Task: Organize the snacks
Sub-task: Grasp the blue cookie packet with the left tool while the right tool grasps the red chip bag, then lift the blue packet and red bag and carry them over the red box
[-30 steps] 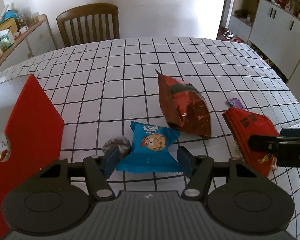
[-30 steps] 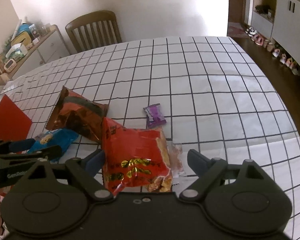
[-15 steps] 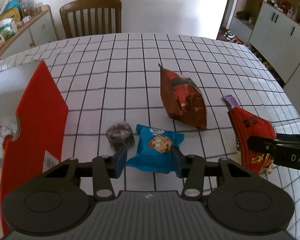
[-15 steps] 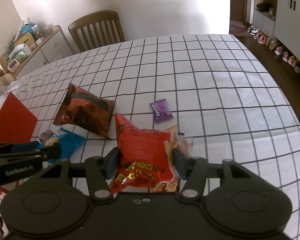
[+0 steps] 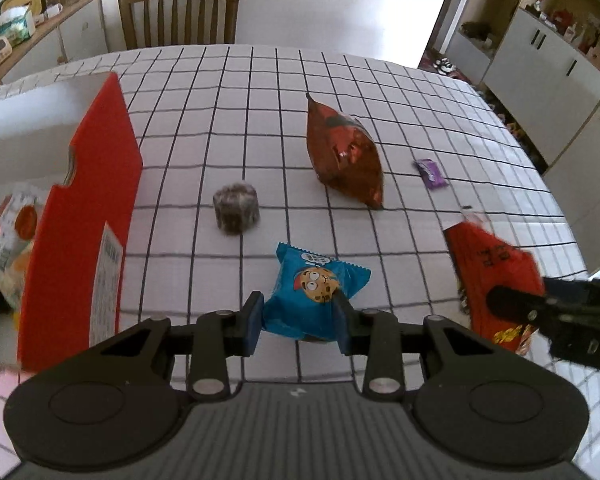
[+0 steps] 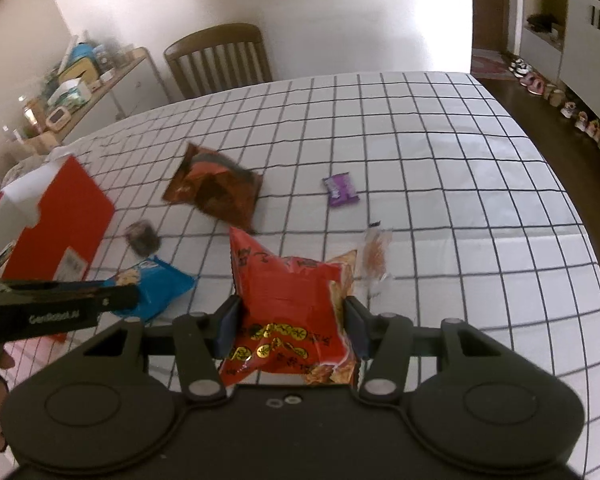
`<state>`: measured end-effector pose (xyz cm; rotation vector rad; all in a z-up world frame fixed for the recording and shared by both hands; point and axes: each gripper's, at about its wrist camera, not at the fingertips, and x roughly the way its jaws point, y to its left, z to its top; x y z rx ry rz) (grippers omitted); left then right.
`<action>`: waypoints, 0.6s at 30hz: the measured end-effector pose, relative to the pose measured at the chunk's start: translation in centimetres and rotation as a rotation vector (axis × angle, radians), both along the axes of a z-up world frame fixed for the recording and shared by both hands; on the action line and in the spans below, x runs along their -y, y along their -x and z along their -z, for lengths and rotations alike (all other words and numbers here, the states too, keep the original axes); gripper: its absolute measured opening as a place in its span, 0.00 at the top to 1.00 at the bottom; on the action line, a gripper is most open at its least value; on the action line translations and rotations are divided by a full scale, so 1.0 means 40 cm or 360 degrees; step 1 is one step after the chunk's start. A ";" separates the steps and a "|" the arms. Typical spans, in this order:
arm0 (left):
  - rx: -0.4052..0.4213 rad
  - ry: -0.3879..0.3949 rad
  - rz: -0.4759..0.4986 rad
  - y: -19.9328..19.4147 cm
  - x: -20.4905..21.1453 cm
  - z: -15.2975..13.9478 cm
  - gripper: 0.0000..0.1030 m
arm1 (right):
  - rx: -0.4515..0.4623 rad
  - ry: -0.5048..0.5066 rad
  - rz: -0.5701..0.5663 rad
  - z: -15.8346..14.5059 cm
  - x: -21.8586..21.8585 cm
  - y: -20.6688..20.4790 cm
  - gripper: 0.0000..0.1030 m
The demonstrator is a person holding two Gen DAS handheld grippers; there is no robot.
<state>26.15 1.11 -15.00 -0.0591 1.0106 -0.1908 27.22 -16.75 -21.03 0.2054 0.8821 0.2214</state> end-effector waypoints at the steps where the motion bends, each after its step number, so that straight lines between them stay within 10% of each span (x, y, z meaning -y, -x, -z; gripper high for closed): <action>1: -0.0002 0.0011 -0.0001 0.010 -0.003 -0.003 0.66 | 0.0000 0.0001 -0.0012 -0.002 -0.004 0.012 0.48; 18: 0.0134 0.0137 -0.0158 0.155 -0.112 -0.148 0.66 | 0.0115 0.0017 -0.0197 -0.117 -0.101 0.138 0.48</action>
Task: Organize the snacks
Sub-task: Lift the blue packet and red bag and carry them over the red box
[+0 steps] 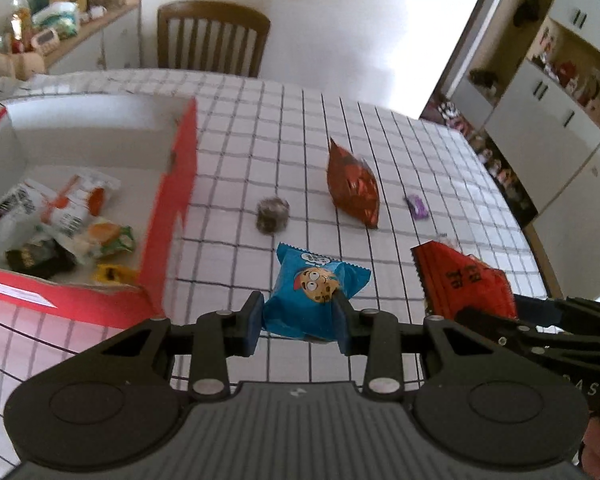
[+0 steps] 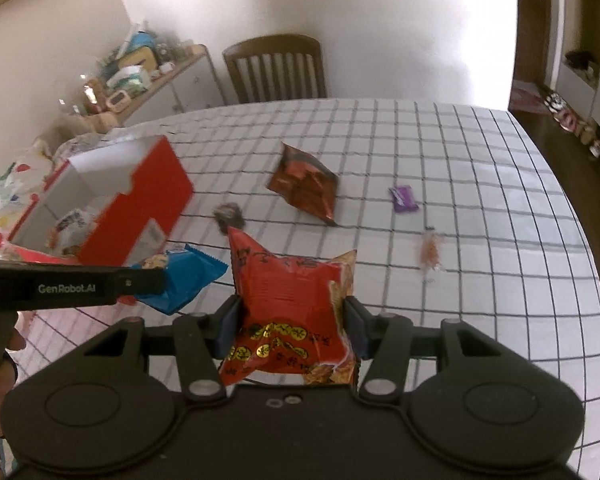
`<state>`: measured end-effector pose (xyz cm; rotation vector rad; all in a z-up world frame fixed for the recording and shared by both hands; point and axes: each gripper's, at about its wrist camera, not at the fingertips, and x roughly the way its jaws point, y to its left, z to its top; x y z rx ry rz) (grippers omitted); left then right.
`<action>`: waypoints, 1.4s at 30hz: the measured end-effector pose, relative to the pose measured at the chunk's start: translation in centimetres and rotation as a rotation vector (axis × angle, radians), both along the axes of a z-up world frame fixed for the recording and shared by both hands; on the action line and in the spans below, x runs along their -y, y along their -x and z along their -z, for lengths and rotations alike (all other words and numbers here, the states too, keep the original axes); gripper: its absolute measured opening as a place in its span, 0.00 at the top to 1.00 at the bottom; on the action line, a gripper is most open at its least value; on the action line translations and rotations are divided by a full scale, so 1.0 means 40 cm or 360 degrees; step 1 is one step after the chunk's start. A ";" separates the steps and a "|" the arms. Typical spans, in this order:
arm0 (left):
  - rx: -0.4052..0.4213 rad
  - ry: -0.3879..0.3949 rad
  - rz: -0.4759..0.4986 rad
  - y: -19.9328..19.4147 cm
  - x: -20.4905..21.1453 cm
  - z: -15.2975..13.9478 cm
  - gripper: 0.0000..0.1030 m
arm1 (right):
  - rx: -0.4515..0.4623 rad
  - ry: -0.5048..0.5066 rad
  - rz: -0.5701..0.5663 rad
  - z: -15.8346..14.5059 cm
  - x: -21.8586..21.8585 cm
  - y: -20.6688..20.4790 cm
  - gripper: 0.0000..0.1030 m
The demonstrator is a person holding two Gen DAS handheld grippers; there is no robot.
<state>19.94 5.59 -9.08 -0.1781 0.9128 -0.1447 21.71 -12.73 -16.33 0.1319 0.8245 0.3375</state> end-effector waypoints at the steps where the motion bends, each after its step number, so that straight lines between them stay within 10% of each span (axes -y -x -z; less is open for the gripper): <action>1: 0.0012 0.0005 -0.0009 0.006 -0.009 -0.010 0.66 | 0.0014 -0.0001 -0.0017 -0.012 -0.011 0.003 0.48; 24: 0.0283 -0.0058 -0.0267 0.036 -0.316 -0.168 0.66 | 0.0303 0.0035 -0.0289 -0.201 -0.354 -0.045 0.49; 42: 0.0202 -0.0167 -0.0471 -0.113 -0.602 -0.113 0.66 | 0.0261 0.0135 -0.0314 -0.175 -0.612 -0.184 0.48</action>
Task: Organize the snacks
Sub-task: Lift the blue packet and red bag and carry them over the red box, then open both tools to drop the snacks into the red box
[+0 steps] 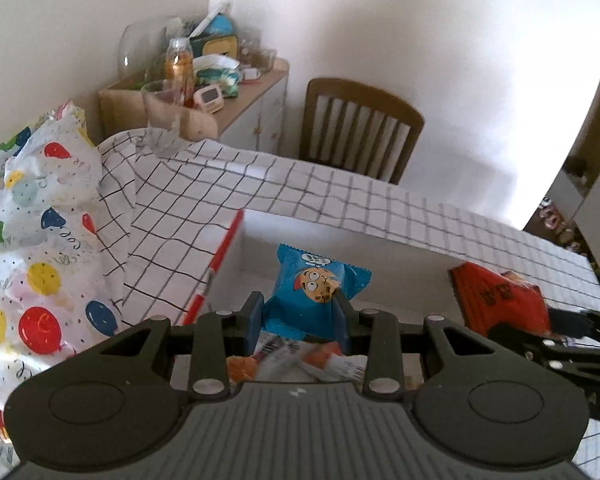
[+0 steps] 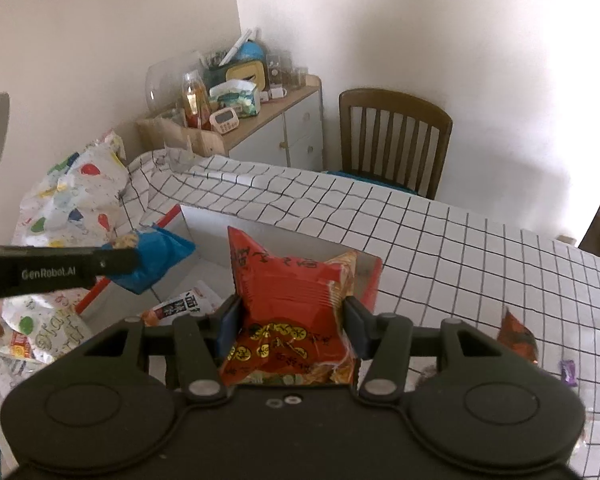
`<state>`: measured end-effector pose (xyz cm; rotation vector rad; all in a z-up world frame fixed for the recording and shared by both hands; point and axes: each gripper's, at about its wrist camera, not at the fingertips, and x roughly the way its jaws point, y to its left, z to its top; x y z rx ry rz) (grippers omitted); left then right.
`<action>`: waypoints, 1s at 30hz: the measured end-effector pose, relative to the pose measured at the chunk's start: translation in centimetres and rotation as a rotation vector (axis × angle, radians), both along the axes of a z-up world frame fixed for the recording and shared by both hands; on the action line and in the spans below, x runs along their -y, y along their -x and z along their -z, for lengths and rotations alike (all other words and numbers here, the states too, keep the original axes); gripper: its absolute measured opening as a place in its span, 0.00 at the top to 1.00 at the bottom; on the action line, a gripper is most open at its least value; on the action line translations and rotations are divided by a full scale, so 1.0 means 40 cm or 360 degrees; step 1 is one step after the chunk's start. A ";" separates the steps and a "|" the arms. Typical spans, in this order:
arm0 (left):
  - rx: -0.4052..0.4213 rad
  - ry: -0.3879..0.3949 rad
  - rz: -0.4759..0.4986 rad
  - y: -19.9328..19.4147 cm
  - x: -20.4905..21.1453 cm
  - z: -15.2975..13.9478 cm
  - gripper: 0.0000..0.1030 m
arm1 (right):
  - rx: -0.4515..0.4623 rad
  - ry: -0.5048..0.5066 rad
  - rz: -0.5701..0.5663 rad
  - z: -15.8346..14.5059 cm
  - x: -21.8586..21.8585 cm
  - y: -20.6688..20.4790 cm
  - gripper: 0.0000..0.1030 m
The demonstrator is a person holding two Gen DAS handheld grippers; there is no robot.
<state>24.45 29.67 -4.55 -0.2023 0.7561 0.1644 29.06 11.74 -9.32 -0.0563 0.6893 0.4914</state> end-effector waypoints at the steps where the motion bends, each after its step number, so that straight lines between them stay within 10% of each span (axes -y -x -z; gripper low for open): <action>1: -0.0016 -0.0007 0.0001 -0.013 -0.008 0.011 0.66 | -0.0016 0.0009 0.0004 0.008 -0.012 -0.009 0.48; 30: -0.0268 -0.0087 0.0123 -0.169 -0.008 0.172 0.64 | -0.0263 0.0222 -0.0063 0.163 -0.165 -0.101 0.45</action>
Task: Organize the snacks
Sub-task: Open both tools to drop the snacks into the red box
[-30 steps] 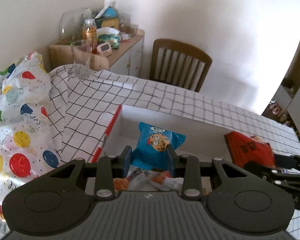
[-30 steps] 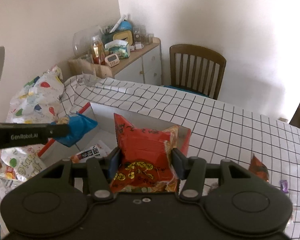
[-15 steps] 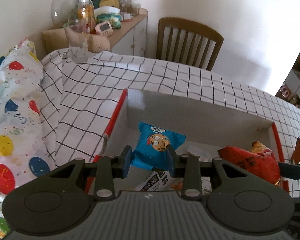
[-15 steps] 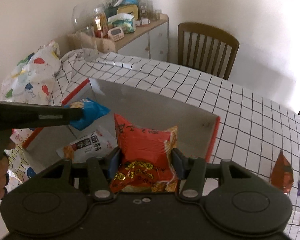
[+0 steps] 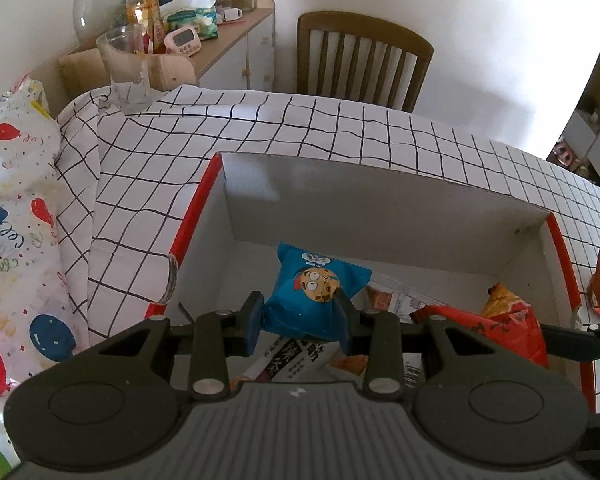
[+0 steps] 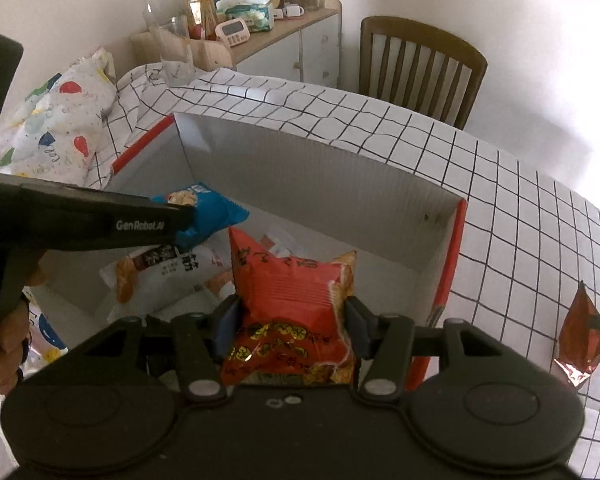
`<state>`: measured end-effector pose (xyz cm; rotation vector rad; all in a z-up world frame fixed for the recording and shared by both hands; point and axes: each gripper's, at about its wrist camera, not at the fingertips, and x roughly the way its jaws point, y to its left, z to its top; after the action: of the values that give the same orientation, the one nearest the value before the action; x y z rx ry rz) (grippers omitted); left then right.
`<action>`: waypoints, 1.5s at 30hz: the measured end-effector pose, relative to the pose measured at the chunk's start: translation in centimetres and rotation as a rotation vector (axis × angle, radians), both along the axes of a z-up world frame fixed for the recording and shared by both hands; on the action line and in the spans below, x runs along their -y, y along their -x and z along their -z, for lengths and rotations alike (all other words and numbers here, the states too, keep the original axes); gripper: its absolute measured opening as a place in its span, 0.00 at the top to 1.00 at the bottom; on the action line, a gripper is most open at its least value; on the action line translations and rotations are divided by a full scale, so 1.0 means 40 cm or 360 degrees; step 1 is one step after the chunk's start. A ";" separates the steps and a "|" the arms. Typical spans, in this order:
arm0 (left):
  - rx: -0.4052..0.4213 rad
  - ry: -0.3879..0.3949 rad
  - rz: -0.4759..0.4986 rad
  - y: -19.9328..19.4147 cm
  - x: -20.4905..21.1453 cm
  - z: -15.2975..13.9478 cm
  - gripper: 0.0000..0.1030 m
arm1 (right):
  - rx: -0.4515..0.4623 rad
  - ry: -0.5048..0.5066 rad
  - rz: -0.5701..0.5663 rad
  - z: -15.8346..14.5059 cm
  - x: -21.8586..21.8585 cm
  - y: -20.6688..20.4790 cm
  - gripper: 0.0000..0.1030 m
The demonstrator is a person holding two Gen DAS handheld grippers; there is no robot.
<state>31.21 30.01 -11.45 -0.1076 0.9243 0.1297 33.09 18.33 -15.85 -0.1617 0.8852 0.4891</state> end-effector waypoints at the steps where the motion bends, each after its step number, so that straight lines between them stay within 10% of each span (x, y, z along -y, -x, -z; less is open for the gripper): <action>1: 0.0000 0.0001 0.0008 0.000 0.000 0.000 0.62 | 0.0002 0.0000 -0.0001 0.000 0.001 0.002 0.44; 7: 0.0028 0.0019 0.0017 0.019 0.007 -0.017 0.35 | -0.0008 -0.0011 -0.0008 -0.003 0.010 0.014 0.39; 45: 0.0386 0.0076 0.0287 0.313 0.293 -0.257 0.19 | 0.0322 -0.0411 0.0019 -0.215 0.378 0.264 0.01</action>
<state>18.69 18.30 -1.18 -0.0817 0.6915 -0.0718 22.54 3.20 -7.24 0.0302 0.6189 0.5609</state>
